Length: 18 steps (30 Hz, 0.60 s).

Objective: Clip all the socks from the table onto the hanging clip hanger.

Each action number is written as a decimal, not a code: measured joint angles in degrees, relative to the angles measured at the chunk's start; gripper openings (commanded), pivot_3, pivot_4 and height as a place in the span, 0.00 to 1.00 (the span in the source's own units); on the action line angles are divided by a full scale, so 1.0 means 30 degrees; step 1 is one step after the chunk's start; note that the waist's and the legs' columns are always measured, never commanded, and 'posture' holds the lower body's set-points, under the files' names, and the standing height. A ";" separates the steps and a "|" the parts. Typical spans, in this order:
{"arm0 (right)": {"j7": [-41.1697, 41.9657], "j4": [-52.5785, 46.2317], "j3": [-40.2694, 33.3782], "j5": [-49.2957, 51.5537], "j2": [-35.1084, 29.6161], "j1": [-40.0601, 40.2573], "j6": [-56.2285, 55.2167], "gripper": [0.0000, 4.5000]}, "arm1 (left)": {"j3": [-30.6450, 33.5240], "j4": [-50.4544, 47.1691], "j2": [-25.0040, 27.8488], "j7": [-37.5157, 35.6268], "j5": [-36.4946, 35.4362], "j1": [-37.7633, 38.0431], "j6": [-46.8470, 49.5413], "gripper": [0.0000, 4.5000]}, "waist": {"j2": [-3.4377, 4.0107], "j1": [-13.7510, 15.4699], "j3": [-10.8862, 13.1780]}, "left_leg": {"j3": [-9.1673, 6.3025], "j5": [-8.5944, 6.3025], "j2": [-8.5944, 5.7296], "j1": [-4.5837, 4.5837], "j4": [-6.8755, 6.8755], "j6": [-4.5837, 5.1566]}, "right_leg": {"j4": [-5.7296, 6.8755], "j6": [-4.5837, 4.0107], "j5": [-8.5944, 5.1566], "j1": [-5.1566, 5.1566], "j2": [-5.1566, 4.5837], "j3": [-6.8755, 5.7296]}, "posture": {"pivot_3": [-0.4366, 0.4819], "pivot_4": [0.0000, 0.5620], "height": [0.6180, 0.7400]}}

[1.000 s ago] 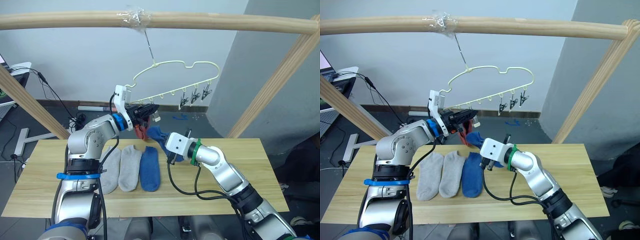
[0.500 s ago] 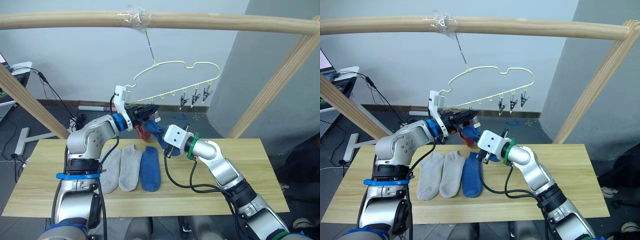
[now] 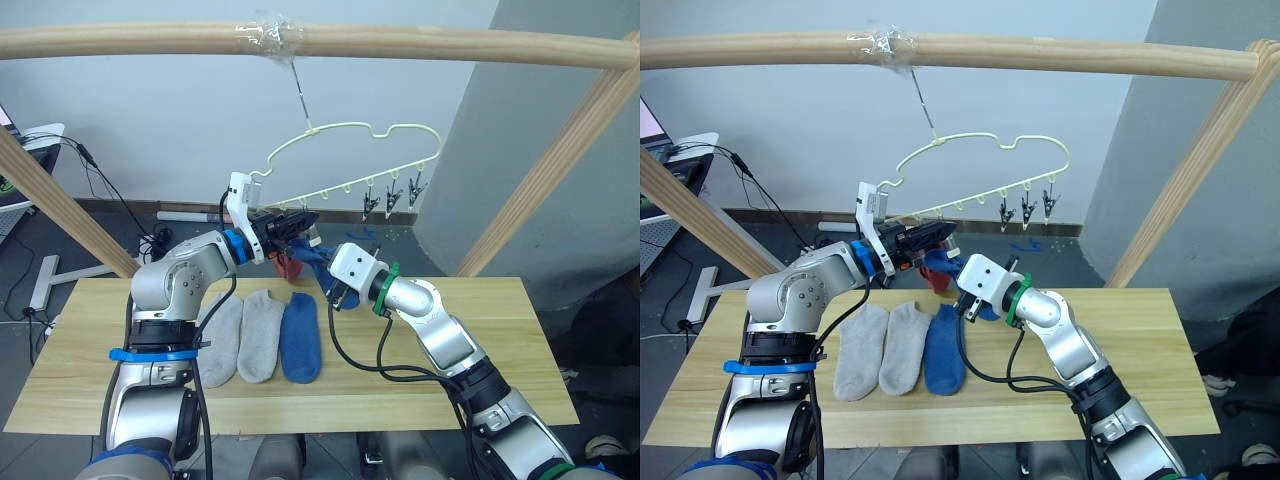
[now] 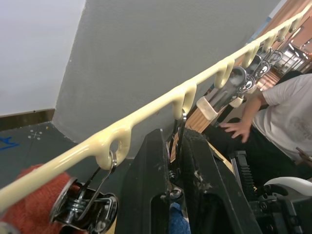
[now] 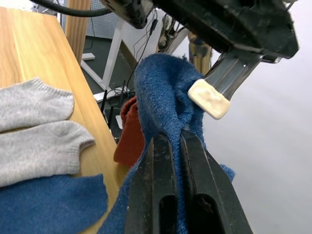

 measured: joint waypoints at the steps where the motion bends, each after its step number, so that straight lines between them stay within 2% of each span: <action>1: 0.0000 0.0000 -0.0033 0.0000 0.0000 -0.0020 0.0000 0.00 | -0.0001 0.0000 0.0000 -0.0003 0.0005 0.0001 -0.0013 0.02 | 0.0000 -0.0001 0.0000 | 0.0000 0.0000 0.0000 0.0000 0.0000 0.0000 | 0.0000 0.0000 0.0000 0.0000 0.0000 0.0000 | 0.40 0.36 0.68; 4: 0.0001 0.0000 -0.0176 0.0000 0.0001 -0.0068 0.0000 0.00 | 0.0028 -0.0090 -0.0002 -0.0004 -0.0024 0.0107 -0.0030 0.02 | 0.0000 0.0008 0.0000 | -0.0001 0.0000 0.0002 0.0000 0.0000 0.0000 | 0.0000 0.0000 0.0000 -0.0001 0.0000 -0.0002 | 0.41 0.36 0.68; 5: 0.0002 0.0000 -0.0213 0.0000 0.0001 -0.0068 0.0000 0.00 | 0.0049 -0.0103 -0.0002 0.0005 -0.0043 0.0134 -0.0024 0.17 | 0.0000 0.0010 0.0000 | -0.0002 0.0000 0.0002 -0.0001 0.0000 0.0000 | 0.0000 0.0000 0.0000 -0.0001 0.0000 -0.0002 | 0.41 0.36 0.68; 10: 0.0003 0.0000 -0.0275 0.0000 0.0123 -0.0176 -0.0006 0.00 | -0.0229 -0.0435 0.0360 -0.0283 0.0009 0.0811 0.0032 0.50 | 0.0002 -0.0004 0.0001 | 0.0003 -0.0001 0.0005 0.0000 -0.0001 0.0000 | 0.0003 -0.0001 0.0000 -0.0008 0.0000 0.0003 | 0.41 0.36 0.68; 18: 0.0044 0.0097 -0.0303 -0.0016 0.0079 -0.0228 -0.0050 0.00 | -0.0408 -0.1281 0.1361 -0.1231 -0.0257 0.1415 0.0472 0.50 | 0.0005 0.0013 0.0003 | -0.0001 -0.0001 0.0003 -0.0010 -0.0002 0.0001 | 0.0002 -0.0001 0.0000 -0.0013 0.0000 -0.0001 | 0.42 0.37 0.68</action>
